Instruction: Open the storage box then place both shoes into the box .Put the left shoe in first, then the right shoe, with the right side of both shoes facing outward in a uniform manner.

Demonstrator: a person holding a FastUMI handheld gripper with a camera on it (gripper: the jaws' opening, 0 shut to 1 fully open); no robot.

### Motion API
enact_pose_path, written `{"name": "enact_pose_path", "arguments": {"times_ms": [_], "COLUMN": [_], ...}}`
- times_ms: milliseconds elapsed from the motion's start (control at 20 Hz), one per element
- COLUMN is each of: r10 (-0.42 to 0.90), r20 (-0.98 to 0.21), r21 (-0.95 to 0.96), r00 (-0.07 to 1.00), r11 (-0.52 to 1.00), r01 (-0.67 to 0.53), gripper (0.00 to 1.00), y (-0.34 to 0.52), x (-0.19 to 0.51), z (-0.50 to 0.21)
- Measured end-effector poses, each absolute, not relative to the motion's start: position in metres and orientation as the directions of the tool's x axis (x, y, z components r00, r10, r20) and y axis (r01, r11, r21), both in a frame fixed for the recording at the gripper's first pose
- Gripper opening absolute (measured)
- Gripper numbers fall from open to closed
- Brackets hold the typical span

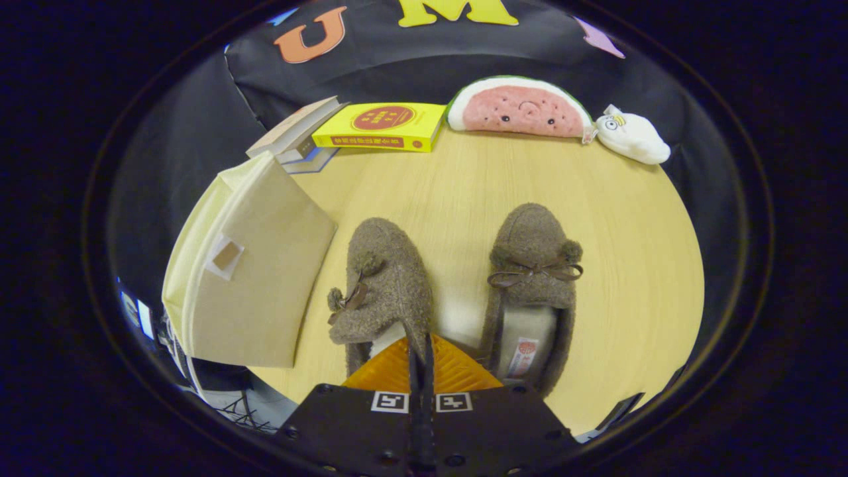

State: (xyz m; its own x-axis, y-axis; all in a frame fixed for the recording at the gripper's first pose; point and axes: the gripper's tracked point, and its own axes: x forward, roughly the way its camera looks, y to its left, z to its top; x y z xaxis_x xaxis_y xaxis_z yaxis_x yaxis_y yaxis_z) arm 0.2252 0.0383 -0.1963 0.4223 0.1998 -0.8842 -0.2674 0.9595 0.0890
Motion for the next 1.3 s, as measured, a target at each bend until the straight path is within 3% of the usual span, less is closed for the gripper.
{"name": "enact_pose_path", "arguments": {"times_ms": [350, 700, 1000, 1300], "r10": [0.249, 0.314, 0.363, 0.372], "r20": [-0.819, -0.767, -0.759, -0.773], "r21": [0.118, 0.173, 0.211, 0.243], "r00": [0.517, 0.560, 0.541, 0.514], "r11": [0.955, 0.941, 0.923, 0.922], "r01": [-0.273, -0.291, -0.323, -0.301], "gripper": [0.00, 0.00, 0.00, 0.00], "y": [0.056, 0.125, 0.220, 0.304], "x": [0.196, 0.179, 0.179, 0.196], "z": [-0.112, -0.048, -0.043, -0.084]}}
